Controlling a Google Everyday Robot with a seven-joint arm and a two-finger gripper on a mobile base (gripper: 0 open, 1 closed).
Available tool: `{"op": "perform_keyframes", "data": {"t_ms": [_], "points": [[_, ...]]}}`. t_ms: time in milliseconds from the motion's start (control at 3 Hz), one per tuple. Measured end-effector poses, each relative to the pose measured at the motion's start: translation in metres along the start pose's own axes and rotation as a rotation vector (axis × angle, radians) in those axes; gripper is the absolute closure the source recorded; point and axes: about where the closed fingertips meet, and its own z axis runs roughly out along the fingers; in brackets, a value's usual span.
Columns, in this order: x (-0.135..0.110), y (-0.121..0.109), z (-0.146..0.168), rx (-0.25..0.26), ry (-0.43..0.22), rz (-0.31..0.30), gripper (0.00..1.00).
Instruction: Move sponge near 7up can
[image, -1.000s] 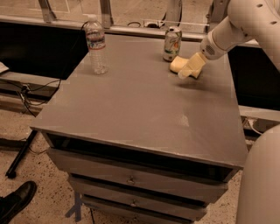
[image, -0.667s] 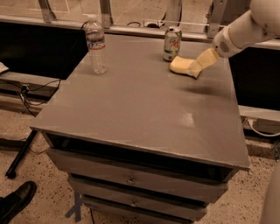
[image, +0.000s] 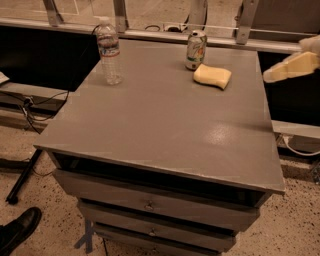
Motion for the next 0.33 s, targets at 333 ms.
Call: {"op": "perform_keyframes", "data": {"t_ms": [333], "points": [[0.0180,-0.0098,-0.0322,0.031,-0.021,0.039,0.00]]}}
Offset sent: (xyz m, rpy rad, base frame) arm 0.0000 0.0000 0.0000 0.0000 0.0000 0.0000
